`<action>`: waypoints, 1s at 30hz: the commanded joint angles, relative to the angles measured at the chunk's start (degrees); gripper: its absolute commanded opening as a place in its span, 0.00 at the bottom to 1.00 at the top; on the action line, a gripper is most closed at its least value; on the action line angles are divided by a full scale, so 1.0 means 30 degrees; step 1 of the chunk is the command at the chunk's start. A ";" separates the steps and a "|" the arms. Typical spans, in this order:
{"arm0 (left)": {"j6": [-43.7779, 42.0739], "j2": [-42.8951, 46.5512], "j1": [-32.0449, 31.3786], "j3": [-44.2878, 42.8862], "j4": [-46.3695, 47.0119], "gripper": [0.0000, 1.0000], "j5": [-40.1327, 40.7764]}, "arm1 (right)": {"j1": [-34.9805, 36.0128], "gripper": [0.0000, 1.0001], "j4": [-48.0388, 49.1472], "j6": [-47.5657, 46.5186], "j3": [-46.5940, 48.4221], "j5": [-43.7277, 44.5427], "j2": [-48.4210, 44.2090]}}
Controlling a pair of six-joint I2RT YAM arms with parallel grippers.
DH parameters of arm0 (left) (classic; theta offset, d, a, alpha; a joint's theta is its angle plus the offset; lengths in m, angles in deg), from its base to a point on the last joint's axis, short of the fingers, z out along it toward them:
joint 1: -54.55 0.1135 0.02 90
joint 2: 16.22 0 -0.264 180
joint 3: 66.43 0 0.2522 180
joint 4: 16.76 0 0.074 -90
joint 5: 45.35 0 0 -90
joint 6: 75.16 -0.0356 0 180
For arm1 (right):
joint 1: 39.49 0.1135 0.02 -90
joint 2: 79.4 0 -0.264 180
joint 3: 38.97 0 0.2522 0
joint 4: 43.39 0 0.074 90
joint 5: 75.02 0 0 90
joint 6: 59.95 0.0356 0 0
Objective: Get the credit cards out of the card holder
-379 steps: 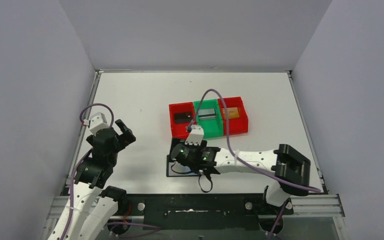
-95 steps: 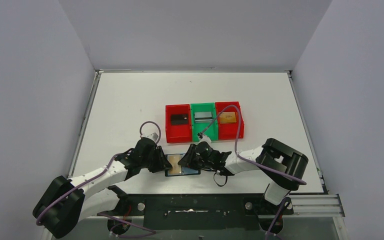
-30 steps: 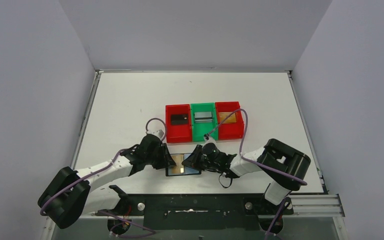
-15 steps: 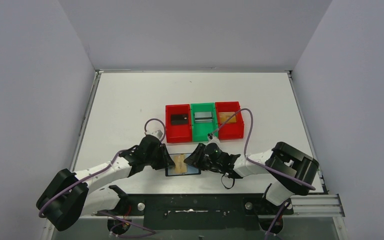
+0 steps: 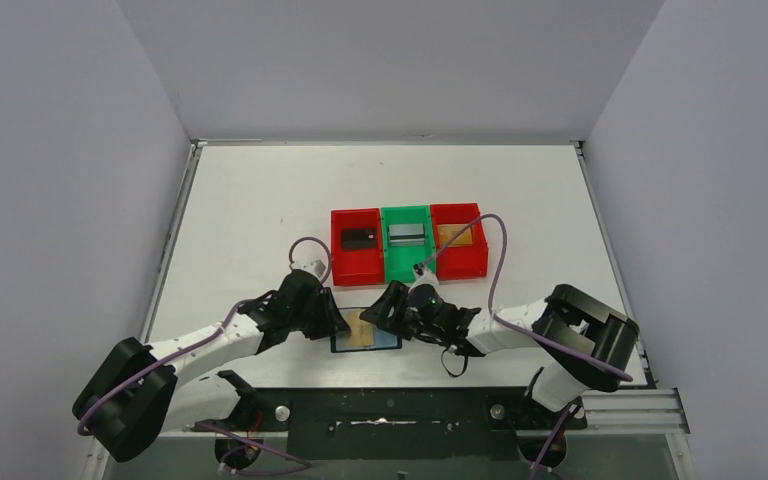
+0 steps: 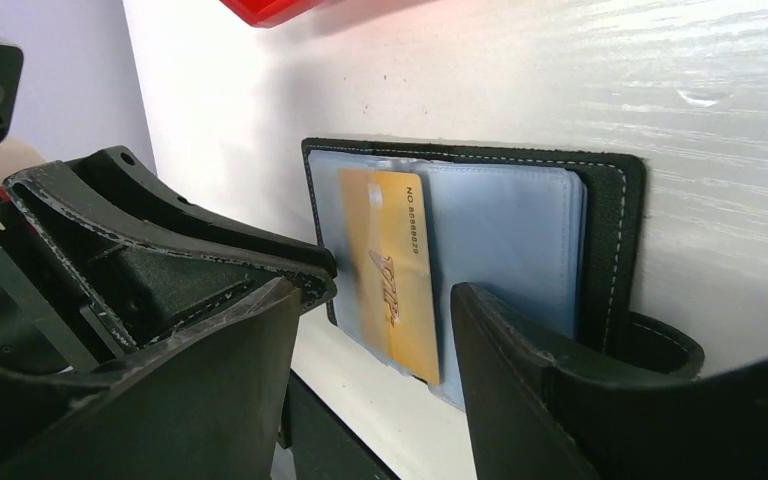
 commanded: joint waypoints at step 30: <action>-0.0039 0.0058 -0.0092 0.0323 -0.0357 0.13 0.0415 | -0.0104 0.13 0.1568 -0.0173 0.0731 -0.1175 0.2433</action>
